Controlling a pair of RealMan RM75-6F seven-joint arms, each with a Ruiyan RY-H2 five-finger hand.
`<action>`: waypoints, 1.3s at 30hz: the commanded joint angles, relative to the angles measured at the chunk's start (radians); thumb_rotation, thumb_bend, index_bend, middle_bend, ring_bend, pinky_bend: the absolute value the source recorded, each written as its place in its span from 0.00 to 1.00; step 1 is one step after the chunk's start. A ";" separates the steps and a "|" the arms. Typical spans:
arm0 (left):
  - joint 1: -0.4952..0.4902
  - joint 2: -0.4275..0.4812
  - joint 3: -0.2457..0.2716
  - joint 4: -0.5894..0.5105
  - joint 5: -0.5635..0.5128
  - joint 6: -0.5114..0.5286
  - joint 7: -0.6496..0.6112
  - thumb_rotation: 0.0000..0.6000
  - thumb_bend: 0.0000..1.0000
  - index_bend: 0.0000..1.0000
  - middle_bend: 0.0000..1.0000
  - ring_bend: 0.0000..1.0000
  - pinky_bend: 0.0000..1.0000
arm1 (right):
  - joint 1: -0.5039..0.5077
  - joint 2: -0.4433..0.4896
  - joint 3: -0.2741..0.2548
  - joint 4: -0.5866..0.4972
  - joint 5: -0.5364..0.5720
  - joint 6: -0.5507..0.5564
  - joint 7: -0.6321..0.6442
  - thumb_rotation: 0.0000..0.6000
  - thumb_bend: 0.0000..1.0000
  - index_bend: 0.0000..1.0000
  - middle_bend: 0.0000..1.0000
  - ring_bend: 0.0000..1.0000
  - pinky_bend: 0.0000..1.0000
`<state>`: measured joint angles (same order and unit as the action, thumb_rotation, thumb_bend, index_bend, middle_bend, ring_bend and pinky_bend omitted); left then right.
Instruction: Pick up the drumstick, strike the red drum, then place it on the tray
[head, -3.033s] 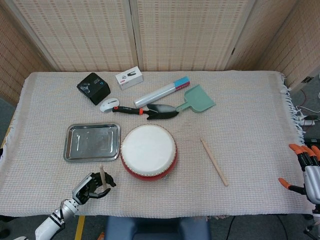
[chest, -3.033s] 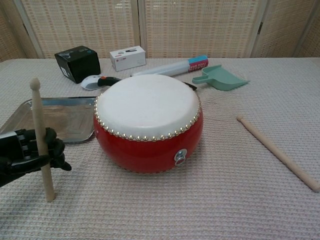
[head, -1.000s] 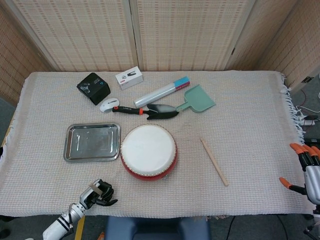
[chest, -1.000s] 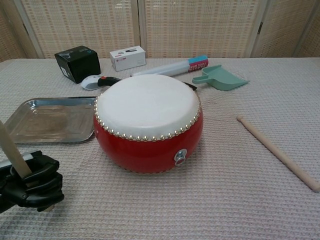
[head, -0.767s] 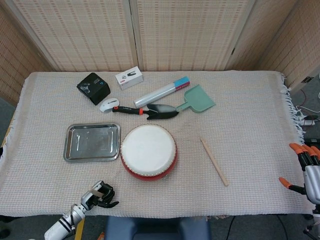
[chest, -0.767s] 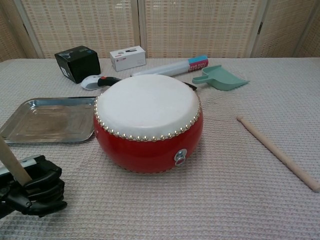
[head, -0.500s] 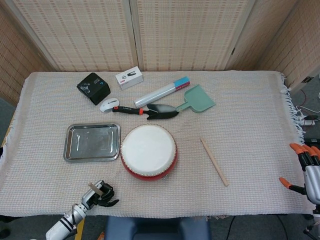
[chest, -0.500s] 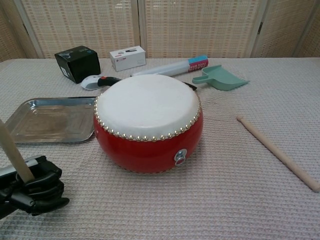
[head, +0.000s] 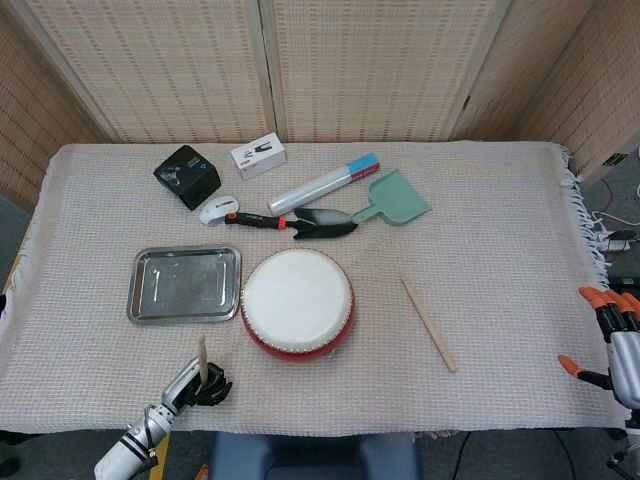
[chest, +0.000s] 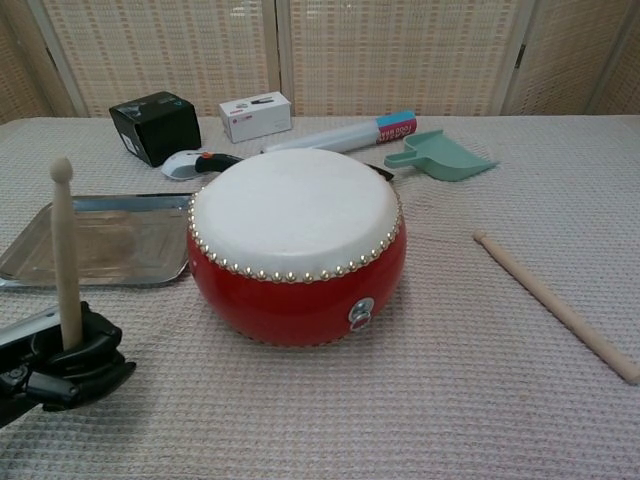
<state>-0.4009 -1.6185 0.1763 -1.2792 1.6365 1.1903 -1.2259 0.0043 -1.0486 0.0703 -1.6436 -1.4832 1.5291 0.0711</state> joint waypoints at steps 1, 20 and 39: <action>0.001 0.010 -0.010 -0.006 -0.001 0.013 0.011 1.00 0.63 1.00 1.00 1.00 1.00 | -0.001 0.001 0.000 0.000 -0.002 0.002 0.001 1.00 0.10 0.14 0.13 0.00 0.10; -0.137 0.262 -0.316 -0.215 -0.251 -0.030 1.027 1.00 0.63 1.00 1.00 1.00 1.00 | 0.016 0.014 0.018 0.010 -0.033 0.023 0.014 1.00 0.10 0.14 0.13 0.00 0.10; -0.307 0.101 -0.388 -0.187 -0.562 -0.106 1.803 1.00 0.61 1.00 1.00 1.00 1.00 | 0.013 0.007 0.012 0.055 -0.040 0.032 0.076 1.00 0.10 0.14 0.13 0.00 0.10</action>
<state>-0.6811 -1.4869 -0.2109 -1.4827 1.1204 1.0966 0.5183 0.0174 -1.0410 0.0827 -1.5899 -1.5237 1.5614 0.1465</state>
